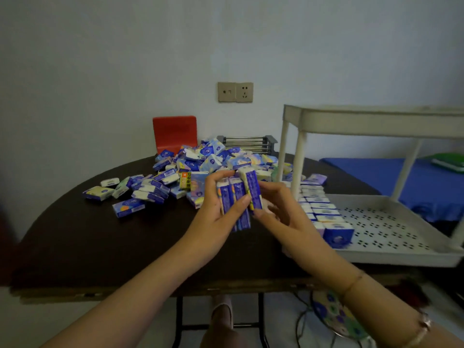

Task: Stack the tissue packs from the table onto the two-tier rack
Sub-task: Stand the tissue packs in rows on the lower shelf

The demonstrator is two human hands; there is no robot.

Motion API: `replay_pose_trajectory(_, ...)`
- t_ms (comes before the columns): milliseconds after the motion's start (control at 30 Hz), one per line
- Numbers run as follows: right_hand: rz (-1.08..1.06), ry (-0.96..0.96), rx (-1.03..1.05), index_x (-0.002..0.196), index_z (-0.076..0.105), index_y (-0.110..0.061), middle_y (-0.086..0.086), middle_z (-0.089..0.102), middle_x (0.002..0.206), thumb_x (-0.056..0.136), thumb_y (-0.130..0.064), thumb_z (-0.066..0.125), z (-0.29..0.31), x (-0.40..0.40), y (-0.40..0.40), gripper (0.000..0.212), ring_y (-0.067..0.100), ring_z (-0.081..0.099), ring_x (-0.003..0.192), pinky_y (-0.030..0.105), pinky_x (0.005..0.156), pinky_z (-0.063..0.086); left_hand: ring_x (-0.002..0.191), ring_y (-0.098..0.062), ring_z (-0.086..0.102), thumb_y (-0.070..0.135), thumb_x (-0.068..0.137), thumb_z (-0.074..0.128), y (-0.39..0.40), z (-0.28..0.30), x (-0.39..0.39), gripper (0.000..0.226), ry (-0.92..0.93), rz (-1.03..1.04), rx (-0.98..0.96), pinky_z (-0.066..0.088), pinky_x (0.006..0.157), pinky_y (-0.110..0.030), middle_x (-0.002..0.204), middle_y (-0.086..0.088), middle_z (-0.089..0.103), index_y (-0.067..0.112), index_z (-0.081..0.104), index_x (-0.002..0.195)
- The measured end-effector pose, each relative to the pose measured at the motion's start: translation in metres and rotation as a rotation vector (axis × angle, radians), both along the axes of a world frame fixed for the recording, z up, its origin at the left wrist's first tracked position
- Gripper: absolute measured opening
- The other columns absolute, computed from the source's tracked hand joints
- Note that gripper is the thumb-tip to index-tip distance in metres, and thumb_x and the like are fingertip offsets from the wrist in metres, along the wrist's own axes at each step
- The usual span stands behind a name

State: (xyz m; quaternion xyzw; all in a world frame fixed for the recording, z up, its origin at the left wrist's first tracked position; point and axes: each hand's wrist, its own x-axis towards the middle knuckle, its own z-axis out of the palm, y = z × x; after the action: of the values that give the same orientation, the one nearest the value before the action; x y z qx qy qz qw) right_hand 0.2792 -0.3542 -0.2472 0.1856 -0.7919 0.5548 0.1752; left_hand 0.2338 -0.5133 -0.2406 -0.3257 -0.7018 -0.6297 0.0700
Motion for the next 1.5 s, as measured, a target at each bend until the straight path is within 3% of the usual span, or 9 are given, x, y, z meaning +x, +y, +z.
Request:
replay_pose_trajectory(133, -0.117, -0.014, 0.064, 0.125, 0.041, -0.043, -0.02, 0.048, 0.128, 0.08, -0.054, 0.064, 0.009, 0.036, 0.028, 0.052, -0.002, 0.046, 0.12, 0.033, 0.099, 0.045, 0.1, 0.002, 0.064, 0.014, 0.091, 0.054, 0.031, 0.016, 0.031, 0.054, -0.024, -0.145, -0.008, 0.049, 0.078, -0.011, 0.117, 0.013, 0.059, 0.032, 0.029, 0.134)
replay_pose_trajectory(367, -0.311, -0.016, -0.014, 0.118, 0.033, -0.02, -0.021, 0.056, 0.101, 0.075, -0.022, 0.074, 0.022, 0.067, 0.079, 0.059, -0.022, 0.056, 0.087, -0.001, 0.068, 0.042, 0.121, 0.018, 0.035, 0.081, 0.067, 0.052, 0.124, 0.025, 0.036, 0.066, -0.127, -0.238, -0.072, 0.036, 0.093, -0.006, 0.138, 0.035, 0.03, 0.065, 0.029, 0.126)
replay_pose_trajectory(467, -0.384, -0.033, -0.09, 0.119, 0.031, -0.016, -0.018, 0.059, 0.096, 0.079, -0.018, 0.072, 0.02, 0.061, 0.105, 0.057, -0.017, 0.061, 0.082, 0.003, 0.063, 0.045, 0.102, 0.026, 0.038, 0.051, 0.089, 0.04, 0.161, 0.019, 0.025, 0.055, -0.138, -0.282, -0.089, 0.034, 0.072, 0.007, 0.152, 0.014, 0.024, 0.046, 0.015, 0.138)
replay_pose_trajectory(533, -0.425, -0.067, -0.141, 0.117, 0.031, -0.015, -0.011, 0.061, 0.096, 0.082, -0.012, 0.069, 0.018, 0.051, 0.125, 0.051, -0.009, 0.065, 0.078, 0.007, 0.06, 0.048, 0.084, 0.036, 0.039, 0.04, 0.098, 0.028, 0.175, 0.027, 0.03, 0.047, -0.155, -0.28, -0.166, 0.037, 0.074, 0.005, 0.139, 0.028, 0.029, 0.045, 0.014, 0.142)
replay_pose_trajectory(667, -0.555, -0.133, -0.219, 0.111, 0.027, -0.016, -0.002, 0.055, 0.1, 0.08, 0.004, 0.065, 0.008, 0.019, 0.169, 0.053, 0.005, 0.06, 0.084, 0.014, 0.06, 0.051, 0.135, 0.005, 0.023, 0.033, 0.103, 0.032, 0.178, 0.027, 0.007, 0.048, -0.012, -0.11, -0.354, 0.02, 0.103, -0.015, 0.153, 0.013, 0.027, 0.03, 0.023, 0.15)
replay_pose_trajectory(767, -0.672, -0.223, -0.146, 0.109, 0.027, -0.014, 0.008, 0.05, 0.11, 0.075, 0.012, 0.067, -0.005, -0.012, 0.198, 0.058, 0.017, 0.055, 0.093, 0.026, 0.074, 0.047, 0.138, -0.014, 0.032, 0.016, 0.1, 0.04, 0.194, 0.015, -0.027, 0.041, 0.173, 0.152, -0.547, 0.023, 0.114, -0.027, 0.149, 0.0, 0.039, 0.016, 0.044, 0.14)
replay_pose_trajectory(933, -0.745, -0.378, -0.027, 0.108, 0.029, -0.014, 0.019, 0.044, 0.125, 0.066, 0.005, 0.076, -0.024, -0.069, 0.225, 0.066, 0.03, 0.053, 0.111, 0.04, 0.089, 0.051, 0.143, -0.023, 0.021, 0.028, 0.1, 0.033, 0.219, -0.011, -0.063, 0.046, 0.232, 0.366, -0.885, 0.014, 0.117, -0.049, 0.154, -0.002, 0.028, 0.02, 0.033, 0.145)
replay_pose_trajectory(1067, -0.618, -0.42, 0.023, 0.128, 0.025, -0.008, 0.009, 0.043, 0.118, 0.078, 0.003, 0.068, -0.032, -0.087, 0.219, 0.067, 0.018, 0.048, 0.106, 0.027, 0.089, 0.043, 0.147, -0.03, 0.006, 0.036, 0.102, 0.025, 0.218, -0.019, -0.072, 0.05, 0.116, 0.327, -1.066, 0.005, 0.116, -0.052, 0.16, -0.001, 0.011, 0.028, 0.018, 0.151)
replay_pose_trajectory(1500, -0.678, -0.494, 0.142, 0.129, 0.036, -0.004, 0.009, 0.055, 0.12, 0.084, -0.012, 0.066, -0.059, -0.089, 0.229, 0.055, 0.021, 0.055, 0.109, 0.029, 0.091, 0.043, 0.147, -0.03, -0.005, 0.033, 0.104, 0.017, 0.217, -0.013, -0.065, 0.05, 0.098, 0.28, -1.18, -0.001, 0.116, -0.051, 0.161, 0.001, -0.002, 0.031, 0.005, 0.152)
